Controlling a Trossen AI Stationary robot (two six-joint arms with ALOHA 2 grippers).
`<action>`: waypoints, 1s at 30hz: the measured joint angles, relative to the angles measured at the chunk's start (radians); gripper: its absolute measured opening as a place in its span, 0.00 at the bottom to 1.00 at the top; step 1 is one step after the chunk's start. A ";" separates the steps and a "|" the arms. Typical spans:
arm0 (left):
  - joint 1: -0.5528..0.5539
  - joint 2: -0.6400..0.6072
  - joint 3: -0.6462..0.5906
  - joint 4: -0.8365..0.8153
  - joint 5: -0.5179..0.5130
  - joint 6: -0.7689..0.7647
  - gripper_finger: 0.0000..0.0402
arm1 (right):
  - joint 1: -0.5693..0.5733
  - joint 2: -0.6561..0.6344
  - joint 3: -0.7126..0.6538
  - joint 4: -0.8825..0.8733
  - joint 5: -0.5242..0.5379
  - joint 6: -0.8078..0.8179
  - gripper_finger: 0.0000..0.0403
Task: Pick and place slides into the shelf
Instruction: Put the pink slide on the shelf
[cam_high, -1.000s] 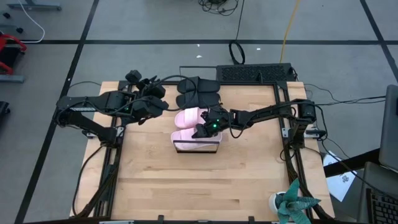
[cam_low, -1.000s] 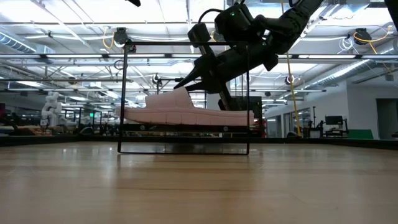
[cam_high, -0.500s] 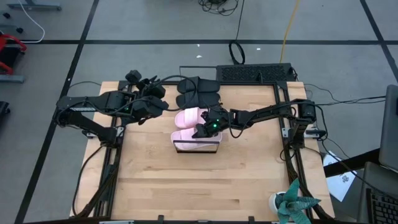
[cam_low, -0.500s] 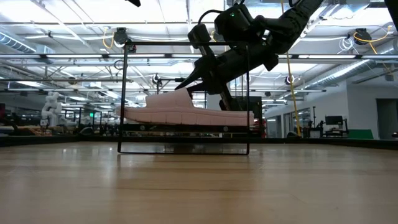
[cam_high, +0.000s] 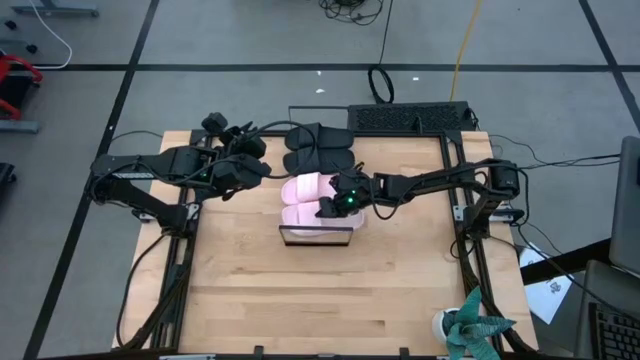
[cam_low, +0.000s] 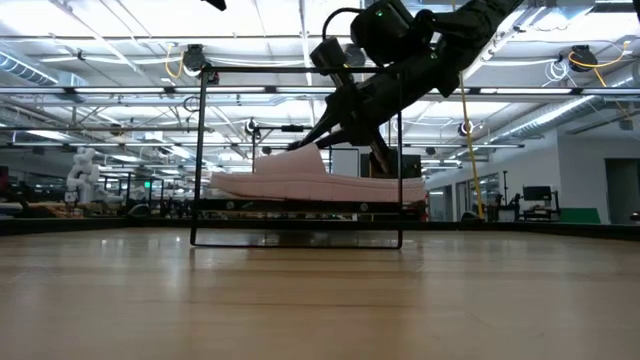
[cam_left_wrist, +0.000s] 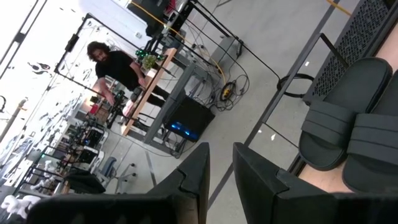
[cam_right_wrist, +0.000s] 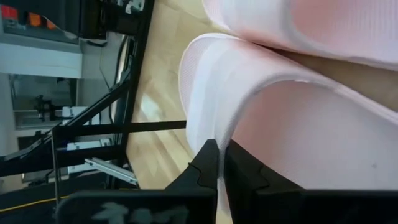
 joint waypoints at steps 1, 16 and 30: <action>0.000 0.000 0.000 0.000 0.000 0.001 0.20 | 0.000 -0.001 0.000 -0.003 0.000 0.000 0.00; 0.000 0.000 0.000 0.001 0.000 -0.001 0.20 | 0.016 -0.001 0.000 0.031 0.004 0.009 0.00; 0.000 0.000 0.000 0.001 0.000 0.001 0.20 | 0.021 0.021 0.000 0.056 -0.003 0.051 0.00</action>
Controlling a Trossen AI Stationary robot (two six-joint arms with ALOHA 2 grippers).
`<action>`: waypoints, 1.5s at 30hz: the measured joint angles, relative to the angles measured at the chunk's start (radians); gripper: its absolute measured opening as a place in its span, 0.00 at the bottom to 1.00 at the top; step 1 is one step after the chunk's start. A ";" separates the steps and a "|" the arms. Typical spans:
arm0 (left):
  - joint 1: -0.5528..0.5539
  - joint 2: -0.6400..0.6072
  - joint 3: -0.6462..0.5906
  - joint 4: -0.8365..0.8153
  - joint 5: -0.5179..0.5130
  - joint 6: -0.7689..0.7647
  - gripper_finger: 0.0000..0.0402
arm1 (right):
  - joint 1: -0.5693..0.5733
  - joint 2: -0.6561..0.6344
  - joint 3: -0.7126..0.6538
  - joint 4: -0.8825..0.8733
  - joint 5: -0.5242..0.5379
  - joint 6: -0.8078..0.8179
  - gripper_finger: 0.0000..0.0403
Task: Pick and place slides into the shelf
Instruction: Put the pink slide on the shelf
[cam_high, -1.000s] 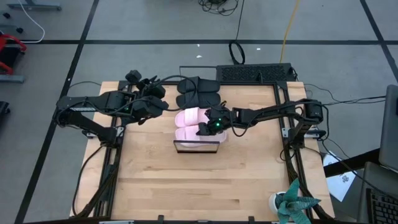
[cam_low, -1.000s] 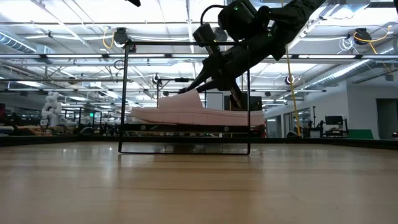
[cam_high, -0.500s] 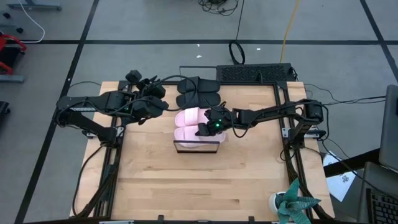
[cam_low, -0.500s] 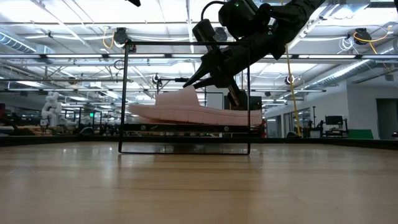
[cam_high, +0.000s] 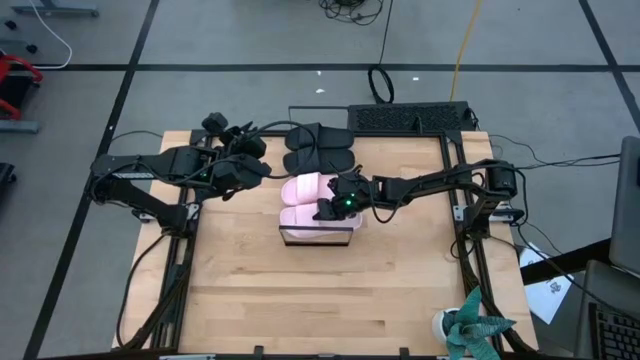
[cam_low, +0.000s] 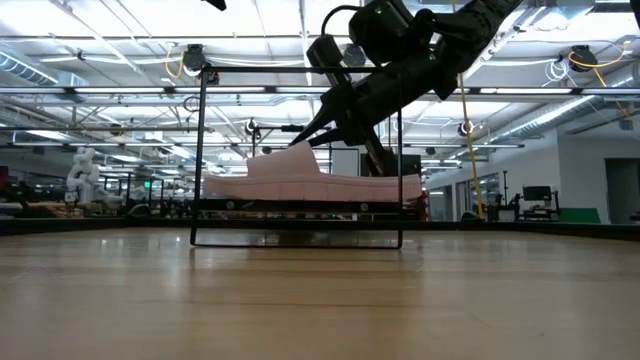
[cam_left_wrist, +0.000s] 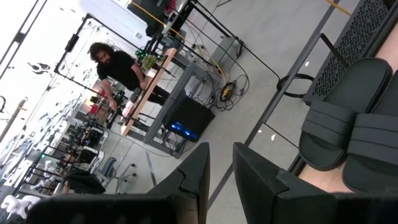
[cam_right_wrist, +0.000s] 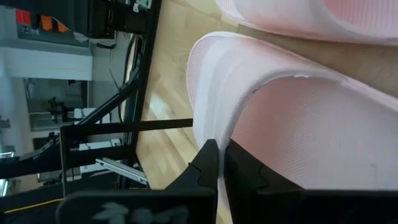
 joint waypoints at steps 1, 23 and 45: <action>0.000 0.000 0.000 0.000 0.000 0.000 0.20 | 0.000 0.000 0.000 0.000 0.000 0.000 0.00; 0.000 0.000 0.000 0.000 0.000 0.001 0.20 | 0.000 0.000 0.000 0.000 0.001 0.000 0.02; 0.000 0.000 0.000 0.000 0.000 0.001 0.20 | 0.001 0.000 0.000 0.001 0.001 -0.008 0.22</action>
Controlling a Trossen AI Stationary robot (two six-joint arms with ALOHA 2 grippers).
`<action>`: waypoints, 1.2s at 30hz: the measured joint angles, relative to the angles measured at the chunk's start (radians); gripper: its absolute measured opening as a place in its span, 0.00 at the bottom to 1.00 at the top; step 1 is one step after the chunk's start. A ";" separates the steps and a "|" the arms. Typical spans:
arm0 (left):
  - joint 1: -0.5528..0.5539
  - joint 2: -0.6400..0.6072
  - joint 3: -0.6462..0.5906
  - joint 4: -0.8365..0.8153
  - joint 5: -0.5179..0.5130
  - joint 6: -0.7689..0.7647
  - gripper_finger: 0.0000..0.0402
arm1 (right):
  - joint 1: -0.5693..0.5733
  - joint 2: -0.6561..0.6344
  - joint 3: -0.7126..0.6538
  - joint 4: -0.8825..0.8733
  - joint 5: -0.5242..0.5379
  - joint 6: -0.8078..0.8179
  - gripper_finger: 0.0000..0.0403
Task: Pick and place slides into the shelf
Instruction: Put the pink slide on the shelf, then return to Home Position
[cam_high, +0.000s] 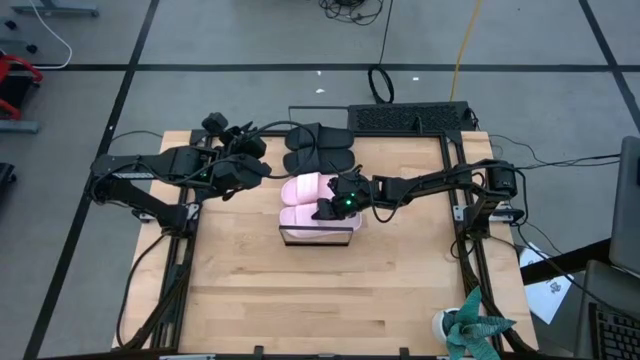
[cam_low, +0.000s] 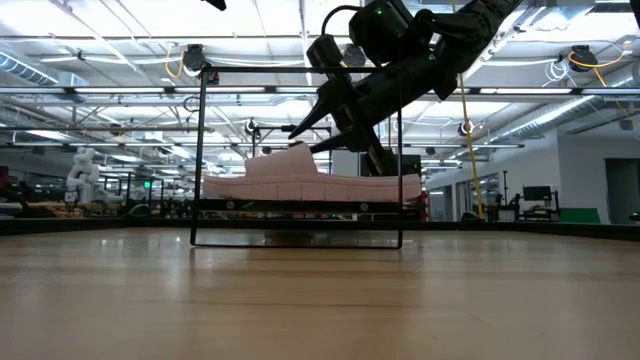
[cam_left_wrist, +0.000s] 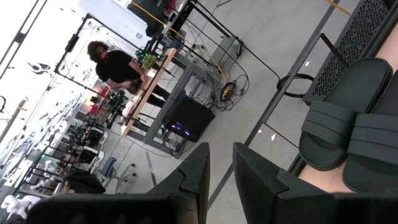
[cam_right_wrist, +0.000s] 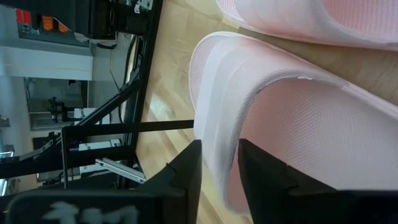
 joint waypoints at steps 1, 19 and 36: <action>0.000 0.000 0.000 0.000 0.000 0.000 0.20 | 0.000 0.000 0.000 0.000 0.000 0.000 0.23; 0.000 0.000 0.000 -0.002 0.000 0.000 0.20 | -0.015 0.000 0.000 -0.009 -0.055 -0.006 0.27; -0.001 0.000 0.000 -0.010 -0.001 0.004 0.20 | -0.092 -0.160 -0.067 -0.068 -0.077 -0.057 0.27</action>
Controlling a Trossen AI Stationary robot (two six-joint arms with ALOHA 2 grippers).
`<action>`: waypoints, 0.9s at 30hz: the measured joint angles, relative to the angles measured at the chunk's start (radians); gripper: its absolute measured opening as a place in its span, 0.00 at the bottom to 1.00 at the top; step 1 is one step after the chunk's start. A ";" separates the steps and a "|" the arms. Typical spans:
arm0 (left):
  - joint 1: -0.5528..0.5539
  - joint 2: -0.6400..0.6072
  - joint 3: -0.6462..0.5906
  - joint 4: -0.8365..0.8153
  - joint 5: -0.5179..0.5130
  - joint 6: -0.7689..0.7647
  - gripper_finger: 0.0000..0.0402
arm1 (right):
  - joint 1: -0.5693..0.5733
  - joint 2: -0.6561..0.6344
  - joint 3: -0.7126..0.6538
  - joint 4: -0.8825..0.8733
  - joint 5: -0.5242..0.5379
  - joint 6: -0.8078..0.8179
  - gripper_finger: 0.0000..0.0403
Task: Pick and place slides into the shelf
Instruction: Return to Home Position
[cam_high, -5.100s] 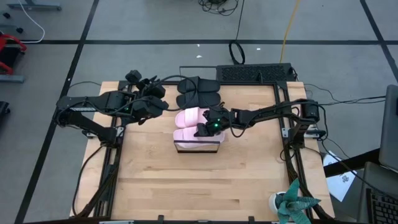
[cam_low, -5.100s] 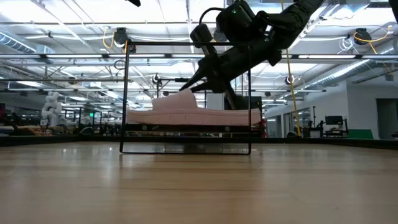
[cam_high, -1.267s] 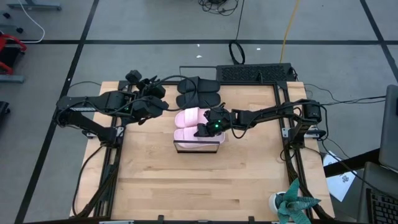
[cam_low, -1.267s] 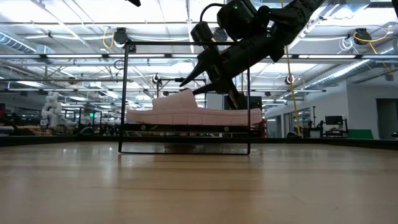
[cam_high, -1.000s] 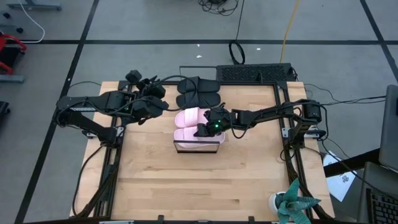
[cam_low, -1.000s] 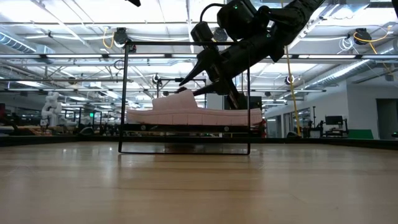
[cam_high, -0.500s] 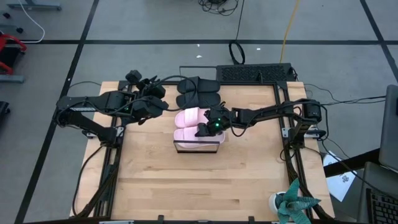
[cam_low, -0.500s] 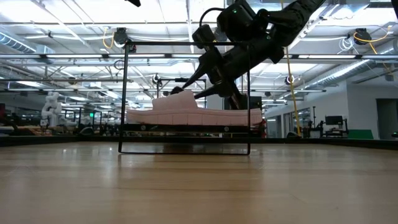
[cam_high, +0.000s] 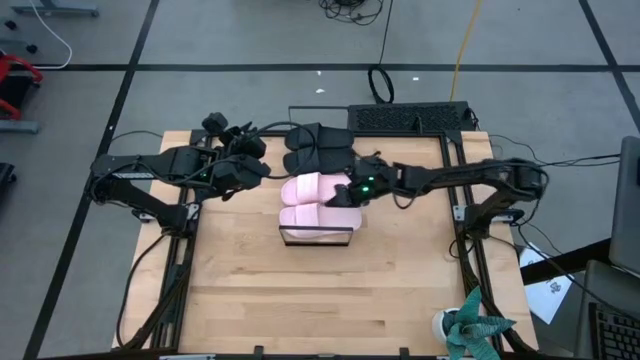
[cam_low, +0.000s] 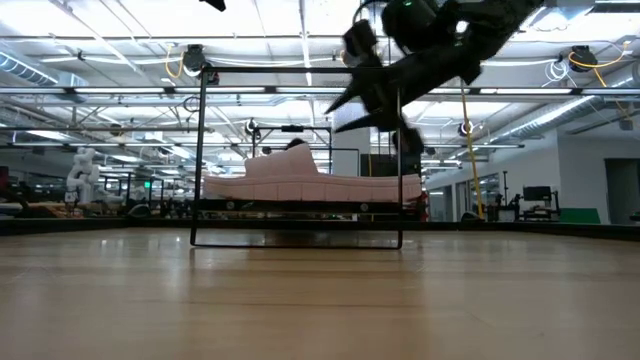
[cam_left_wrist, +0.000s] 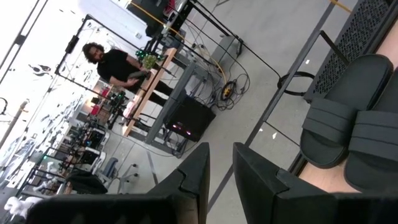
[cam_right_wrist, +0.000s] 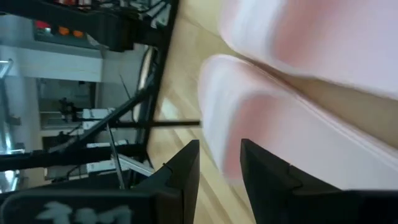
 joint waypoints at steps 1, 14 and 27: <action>-0.001 0.000 0.000 0.000 0.001 0.000 0.20 | -0.004 -0.034 -0.022 -0.009 0.000 0.000 0.27; -0.124 -0.119 0.000 -0.134 0.148 -0.087 0.20 | -0.055 -0.689 -0.393 -0.056 0.276 -0.100 0.27; -0.308 -0.359 -0.084 -0.133 0.458 -0.629 0.20 | -0.054 -1.261 -0.650 0.049 0.345 -0.420 0.27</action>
